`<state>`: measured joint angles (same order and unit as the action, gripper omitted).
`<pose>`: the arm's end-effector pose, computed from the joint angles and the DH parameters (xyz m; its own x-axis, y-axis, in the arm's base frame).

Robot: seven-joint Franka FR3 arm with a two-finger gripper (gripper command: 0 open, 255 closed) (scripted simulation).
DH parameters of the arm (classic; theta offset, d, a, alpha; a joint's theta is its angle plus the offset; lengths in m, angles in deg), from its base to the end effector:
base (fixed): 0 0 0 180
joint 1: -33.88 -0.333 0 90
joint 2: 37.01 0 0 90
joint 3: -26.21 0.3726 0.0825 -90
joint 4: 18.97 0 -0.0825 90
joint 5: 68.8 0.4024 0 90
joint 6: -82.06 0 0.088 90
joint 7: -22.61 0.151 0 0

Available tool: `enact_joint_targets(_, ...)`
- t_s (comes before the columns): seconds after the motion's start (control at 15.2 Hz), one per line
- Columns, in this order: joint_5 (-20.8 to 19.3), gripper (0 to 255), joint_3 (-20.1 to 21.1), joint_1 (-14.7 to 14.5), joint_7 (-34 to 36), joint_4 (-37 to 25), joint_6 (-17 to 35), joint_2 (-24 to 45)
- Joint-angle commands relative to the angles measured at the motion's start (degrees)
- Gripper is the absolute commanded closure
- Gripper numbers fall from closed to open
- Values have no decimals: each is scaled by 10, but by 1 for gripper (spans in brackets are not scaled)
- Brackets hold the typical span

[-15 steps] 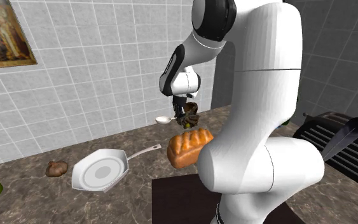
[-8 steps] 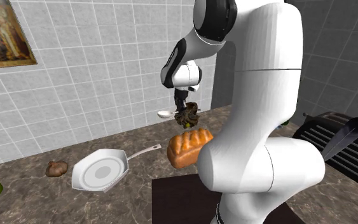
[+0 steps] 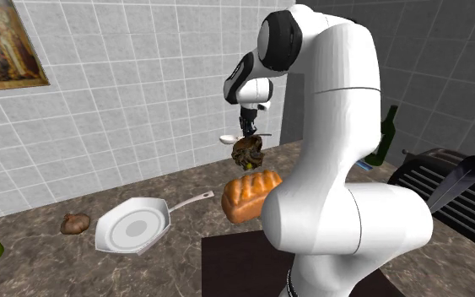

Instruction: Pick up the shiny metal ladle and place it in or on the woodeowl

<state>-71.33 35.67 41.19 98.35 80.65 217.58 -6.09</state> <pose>0.7227 0.0136 0.2730 0.2866 -0.9577 -0.0259 -0.9536 -0.2825 -0.1042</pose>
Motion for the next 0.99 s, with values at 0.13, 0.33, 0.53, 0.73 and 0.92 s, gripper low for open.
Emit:
enact_joint_targets(0.13,-3,255,-7,7,-21,-142,-62,81)
enact_joint_targets(0.33,-5,255,-12,9,-36,-274,-121,154)
enact_joint_targets(0.53,-6,255,-13,9,-36,-269,-105,166)
enact_joint_targets(0.73,-7,255,-14,8,-36,-267,-91,178)
enact_joint_targets(0.92,-8,255,-15,8,-36,-266,-76,191)
